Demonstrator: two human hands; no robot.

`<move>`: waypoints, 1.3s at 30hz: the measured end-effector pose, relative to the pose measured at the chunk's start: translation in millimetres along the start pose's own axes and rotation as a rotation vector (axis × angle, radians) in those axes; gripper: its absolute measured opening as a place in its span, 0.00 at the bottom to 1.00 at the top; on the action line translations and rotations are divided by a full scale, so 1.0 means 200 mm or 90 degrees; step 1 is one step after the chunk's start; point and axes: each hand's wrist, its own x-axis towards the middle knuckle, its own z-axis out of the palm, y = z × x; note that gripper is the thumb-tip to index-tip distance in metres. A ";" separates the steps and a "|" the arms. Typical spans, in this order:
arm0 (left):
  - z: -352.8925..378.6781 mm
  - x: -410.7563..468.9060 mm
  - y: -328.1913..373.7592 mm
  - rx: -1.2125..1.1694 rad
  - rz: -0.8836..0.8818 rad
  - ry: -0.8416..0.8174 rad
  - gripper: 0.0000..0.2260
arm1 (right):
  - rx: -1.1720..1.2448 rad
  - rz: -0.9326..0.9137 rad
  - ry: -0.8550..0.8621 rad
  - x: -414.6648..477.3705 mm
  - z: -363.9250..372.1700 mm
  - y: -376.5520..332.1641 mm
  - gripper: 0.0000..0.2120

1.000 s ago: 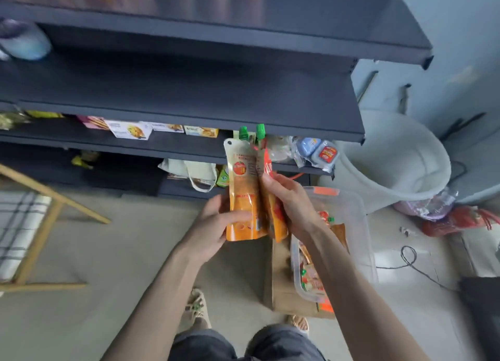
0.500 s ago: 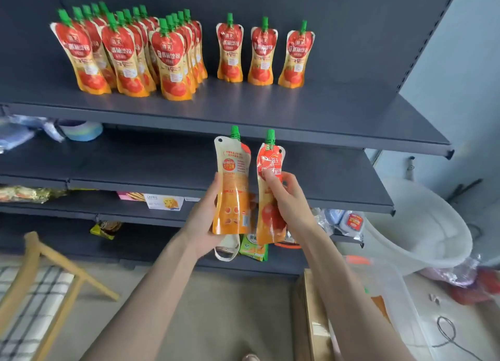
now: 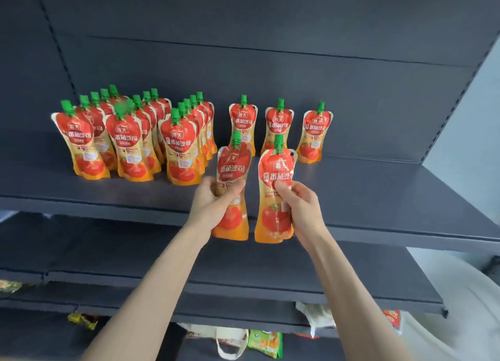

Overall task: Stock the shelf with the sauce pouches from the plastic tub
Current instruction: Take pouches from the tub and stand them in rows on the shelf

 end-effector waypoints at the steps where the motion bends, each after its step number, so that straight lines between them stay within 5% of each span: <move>1: 0.01 0.07 0.01 0.008 0.007 0.004 0.30 | -0.003 -0.009 0.005 0.08 0.01 -0.01 0.15; 4: 0.05 0.29 0.00 -0.022 0.022 -0.010 0.20 | -0.007 -0.034 0.025 0.29 0.02 -0.02 0.13; 14: 0.16 0.84 -0.10 -0.016 0.091 0.030 0.15 | -0.033 -0.094 0.125 0.79 -0.01 0.04 0.05; 22: 0.19 1.15 -0.15 0.058 0.137 0.003 0.17 | -0.100 -0.148 0.155 1.05 0.00 0.10 0.07; 27: 0.16 1.15 -0.28 0.113 0.109 -0.020 0.23 | -0.191 -0.113 0.077 1.02 -0.03 0.25 0.20; 36: 0.18 1.13 -0.28 0.165 0.145 0.050 0.19 | -0.345 -0.098 0.197 1.07 0.00 0.27 0.22; 39: 0.19 1.14 -0.29 0.172 0.147 0.059 0.19 | -0.501 -0.092 0.211 1.09 0.00 0.28 0.25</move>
